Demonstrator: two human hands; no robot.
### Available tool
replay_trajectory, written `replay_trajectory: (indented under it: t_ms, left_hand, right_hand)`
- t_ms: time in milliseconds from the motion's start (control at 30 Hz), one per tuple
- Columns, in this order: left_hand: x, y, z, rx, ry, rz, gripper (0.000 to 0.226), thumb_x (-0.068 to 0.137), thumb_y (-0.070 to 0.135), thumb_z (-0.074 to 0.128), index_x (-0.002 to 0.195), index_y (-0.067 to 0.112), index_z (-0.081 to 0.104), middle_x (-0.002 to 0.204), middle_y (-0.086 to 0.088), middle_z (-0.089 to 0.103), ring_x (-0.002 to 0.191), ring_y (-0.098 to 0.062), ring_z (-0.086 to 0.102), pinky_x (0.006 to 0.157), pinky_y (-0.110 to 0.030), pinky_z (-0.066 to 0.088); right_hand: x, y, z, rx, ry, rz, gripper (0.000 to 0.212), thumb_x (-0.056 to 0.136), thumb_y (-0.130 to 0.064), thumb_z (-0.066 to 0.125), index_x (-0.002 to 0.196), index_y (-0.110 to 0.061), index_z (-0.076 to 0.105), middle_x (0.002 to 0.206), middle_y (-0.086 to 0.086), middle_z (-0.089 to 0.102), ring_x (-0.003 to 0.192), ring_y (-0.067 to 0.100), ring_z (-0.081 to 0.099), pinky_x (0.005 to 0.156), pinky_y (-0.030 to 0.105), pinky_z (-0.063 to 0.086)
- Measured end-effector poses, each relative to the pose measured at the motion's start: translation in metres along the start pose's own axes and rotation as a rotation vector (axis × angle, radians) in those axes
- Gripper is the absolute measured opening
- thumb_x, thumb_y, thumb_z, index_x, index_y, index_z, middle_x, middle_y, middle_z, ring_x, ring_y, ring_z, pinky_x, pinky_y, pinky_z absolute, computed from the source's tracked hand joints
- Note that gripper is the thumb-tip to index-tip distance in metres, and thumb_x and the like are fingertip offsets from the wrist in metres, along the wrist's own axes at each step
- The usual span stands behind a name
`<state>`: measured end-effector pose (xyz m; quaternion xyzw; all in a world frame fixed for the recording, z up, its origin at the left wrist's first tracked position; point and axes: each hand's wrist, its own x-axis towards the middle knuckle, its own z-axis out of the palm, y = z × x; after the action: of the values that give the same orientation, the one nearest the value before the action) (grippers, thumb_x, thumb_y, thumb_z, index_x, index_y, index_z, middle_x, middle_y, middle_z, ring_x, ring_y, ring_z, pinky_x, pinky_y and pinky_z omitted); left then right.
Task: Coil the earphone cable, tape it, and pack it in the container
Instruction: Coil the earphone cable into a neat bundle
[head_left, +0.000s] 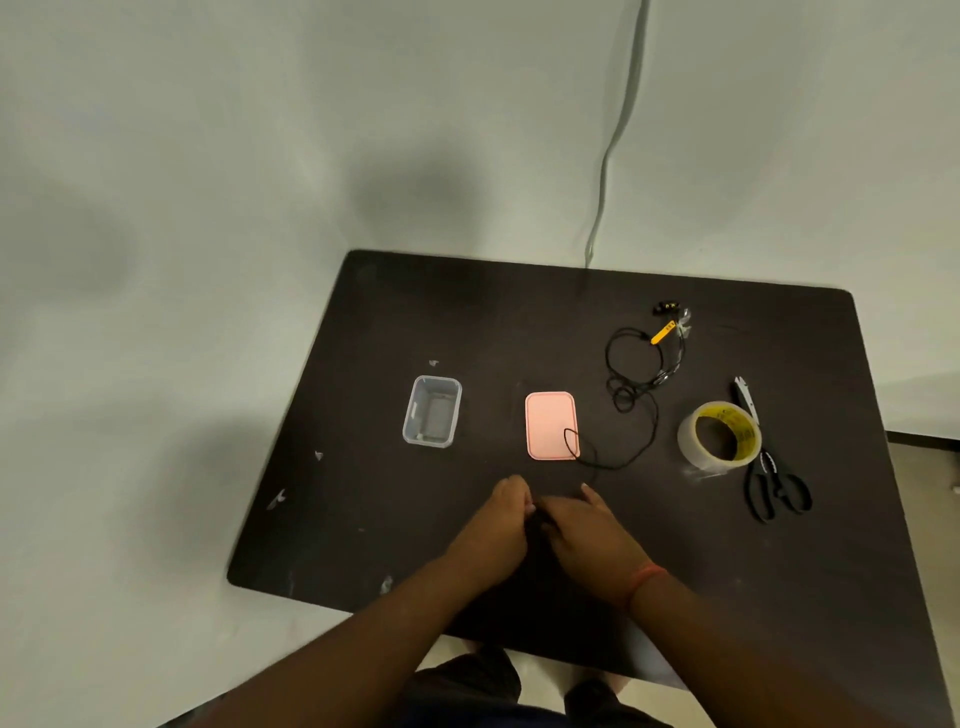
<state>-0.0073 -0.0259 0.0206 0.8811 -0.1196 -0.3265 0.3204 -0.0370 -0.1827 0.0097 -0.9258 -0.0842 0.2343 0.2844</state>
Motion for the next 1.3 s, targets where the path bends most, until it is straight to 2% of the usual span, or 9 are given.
replay_trajectory:
  t_ms: [133,267,367,500,700,867,967,1167,1300]
  left_hand:
    - [0.002,0.03,-0.021,-0.184,0.007,-0.055,0.009,0.102,0.025,0.045,0.097,0.019,0.051,0.096,-0.003,0.058,0.084,-0.013,0.053,0.071,-0.027,0.041]
    - [-0.001,0.048,-0.046,-0.239,-0.136,-0.065,0.019,0.101,0.03,0.047,0.083,0.03,0.055,0.078,0.004,0.058,0.066,-0.012,0.054,0.066,-0.032,0.045]
    - [-0.005,0.072,-0.068,-0.271,-0.188,-0.049,0.02,0.101,0.029,0.046,0.092,0.019,0.06,0.075,0.002,0.058,0.061,-0.012,0.057,0.067,-0.033,0.049]
    - [-0.006,0.114,-0.1,-0.28,-0.306,0.008,0.028,0.105,0.018,0.041,0.109,0.001,0.063,0.08,0.004,0.054,0.069,-0.008,0.055,0.068,-0.02,0.055]
    - [-0.023,0.173,-0.133,-0.593,-0.461,0.232,0.026,0.105,0.013,0.04,0.092,0.01,0.062,0.094,-0.01,0.065,0.09,-0.019,0.065,0.092,-0.037,0.056]
    - [-0.035,0.231,-0.145,-1.066,-0.339,0.455,0.023,0.1,0.013,0.045,0.095,0.004,0.065,0.088,-0.012,0.07,0.093,-0.028,0.072,0.088,-0.041,0.058]
    - [-0.033,0.254,-0.153,-1.217,-0.22,0.529,0.022,0.096,0.009,0.049,0.098,0.001,0.069,0.081,-0.012,0.069,0.099,-0.034,0.072,0.093,-0.045,0.058]
    - [-0.017,0.263,-0.161,-0.898,0.178,0.533,0.025,0.103,0.004,0.042,0.104,0.003,0.067,0.095,-0.009,0.076,0.11,-0.025,0.07,0.101,-0.041,0.053]
    - [-0.019,0.25,-0.149,-0.67,0.143,0.492,0.023,0.102,0.01,0.047,0.1,0.007,0.069,0.089,-0.002,0.074,0.086,-0.014,0.068,0.085,-0.034,0.055]
  right_hand:
    - [-0.006,0.003,-0.023,0.15,0.05,-0.073,0.017,0.096,-0.024,0.048,0.103,-0.02,0.063,0.1,0.003,0.064,0.092,0.015,0.058,0.089,0.036,0.047]
    - [-0.013,0.008,-0.057,0.133,0.172,-0.15,0.018,0.097,-0.027,0.049,0.097,-0.019,0.066,0.095,-0.007,0.058,0.087,0.005,0.053,0.079,0.025,0.045]
    - [-0.021,0.008,-0.082,0.095,0.218,-0.207,0.02,0.096,-0.036,0.049,0.102,-0.027,0.066,0.09,-0.03,0.043,0.087,-0.014,0.045,0.076,0.006,0.035]
    - [-0.037,0.007,-0.127,0.03,0.371,-0.227,0.022,0.09,-0.051,0.048,0.093,-0.034,0.061,0.088,-0.02,0.049,0.078,-0.003,0.051,0.066,0.02,0.046]
    - [-0.057,-0.001,-0.205,0.158,0.568,-0.329,0.019,0.09,-0.045,0.055,0.089,-0.029,0.065,0.086,-0.015,0.059,0.082,0.003,0.059,0.071,0.019,0.046]
    - [-0.062,-0.021,-0.224,0.453,0.688,-0.364,0.025,0.092,-0.032,0.049,0.1,-0.016,0.067,0.09,-0.001,0.069,0.085,0.018,0.066,0.073,0.032,0.055]
    - [-0.07,-0.039,-0.224,0.422,0.735,-0.343,0.017,0.094,-0.037,0.045,0.09,-0.039,0.062,0.078,-0.014,0.065,0.068,0.009,0.061,0.06,0.018,0.048]
    - [-0.098,-0.06,-0.241,-0.046,0.77,-0.299,0.018,0.096,-0.045,0.041,0.091,-0.035,0.055,0.078,-0.024,0.05,0.071,-0.005,0.05,0.062,0.011,0.038]
    - [-0.113,-0.068,-0.274,-0.097,0.864,-0.344,0.022,0.097,-0.04,0.043,0.1,-0.03,0.063,0.089,-0.023,0.058,0.078,-0.007,0.054,0.068,0.009,0.04]
